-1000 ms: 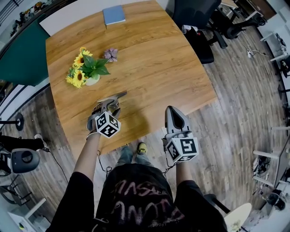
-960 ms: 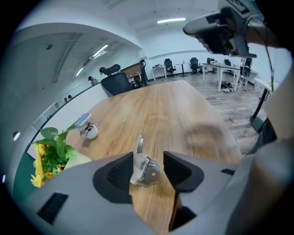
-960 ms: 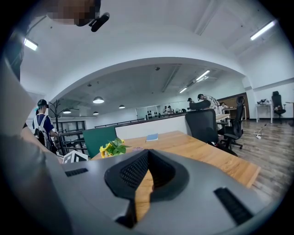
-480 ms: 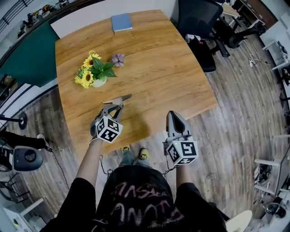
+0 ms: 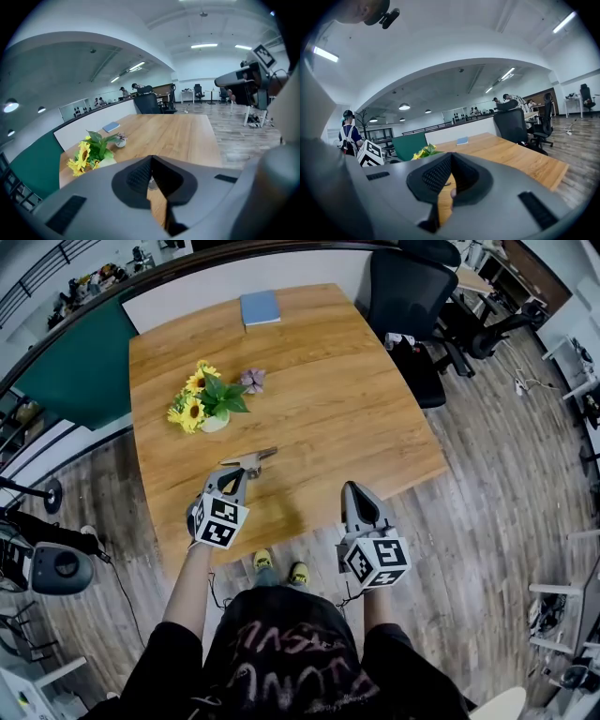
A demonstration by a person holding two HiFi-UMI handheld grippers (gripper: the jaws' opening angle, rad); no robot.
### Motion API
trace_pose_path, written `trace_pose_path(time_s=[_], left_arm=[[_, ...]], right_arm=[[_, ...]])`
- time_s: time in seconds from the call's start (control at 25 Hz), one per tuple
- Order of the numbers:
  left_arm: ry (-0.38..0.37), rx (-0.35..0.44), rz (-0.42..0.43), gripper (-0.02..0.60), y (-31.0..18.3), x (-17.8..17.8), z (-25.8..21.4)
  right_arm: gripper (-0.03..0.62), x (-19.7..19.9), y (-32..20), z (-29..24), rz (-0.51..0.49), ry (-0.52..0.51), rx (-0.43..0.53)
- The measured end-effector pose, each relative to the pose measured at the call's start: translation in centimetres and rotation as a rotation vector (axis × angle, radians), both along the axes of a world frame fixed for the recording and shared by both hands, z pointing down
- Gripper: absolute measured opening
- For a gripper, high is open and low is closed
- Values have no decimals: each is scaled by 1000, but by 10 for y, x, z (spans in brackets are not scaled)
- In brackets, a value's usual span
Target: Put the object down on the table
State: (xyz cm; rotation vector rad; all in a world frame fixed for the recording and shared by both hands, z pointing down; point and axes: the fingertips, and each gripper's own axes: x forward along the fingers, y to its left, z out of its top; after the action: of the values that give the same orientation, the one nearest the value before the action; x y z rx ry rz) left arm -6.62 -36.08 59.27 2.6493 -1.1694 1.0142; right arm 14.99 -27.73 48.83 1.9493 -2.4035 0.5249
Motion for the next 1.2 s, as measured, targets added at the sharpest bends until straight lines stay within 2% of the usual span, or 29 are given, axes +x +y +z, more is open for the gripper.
trace_pose_path(time_s=[0.12,0.28,0.48,0.72,1.2], left_arm=[[70,19,-63,12,3,-5,-21],[114,76,-76,12,10,-7,-45],[190,110,-102,12,23,-15,-70],[280,175,-180,12,33,-35,-107],[283,348,-237,12,45,-66,-166]], right_arm=[[5,-4,5,-5,-25,-20,12],[5,-8,11,-7,-42,-34,14],[5,-12,14,-14,-60,-29,47],[5,-7,14,-17,-46,3,64],[5,-1,11,-33,-54,68,101]])
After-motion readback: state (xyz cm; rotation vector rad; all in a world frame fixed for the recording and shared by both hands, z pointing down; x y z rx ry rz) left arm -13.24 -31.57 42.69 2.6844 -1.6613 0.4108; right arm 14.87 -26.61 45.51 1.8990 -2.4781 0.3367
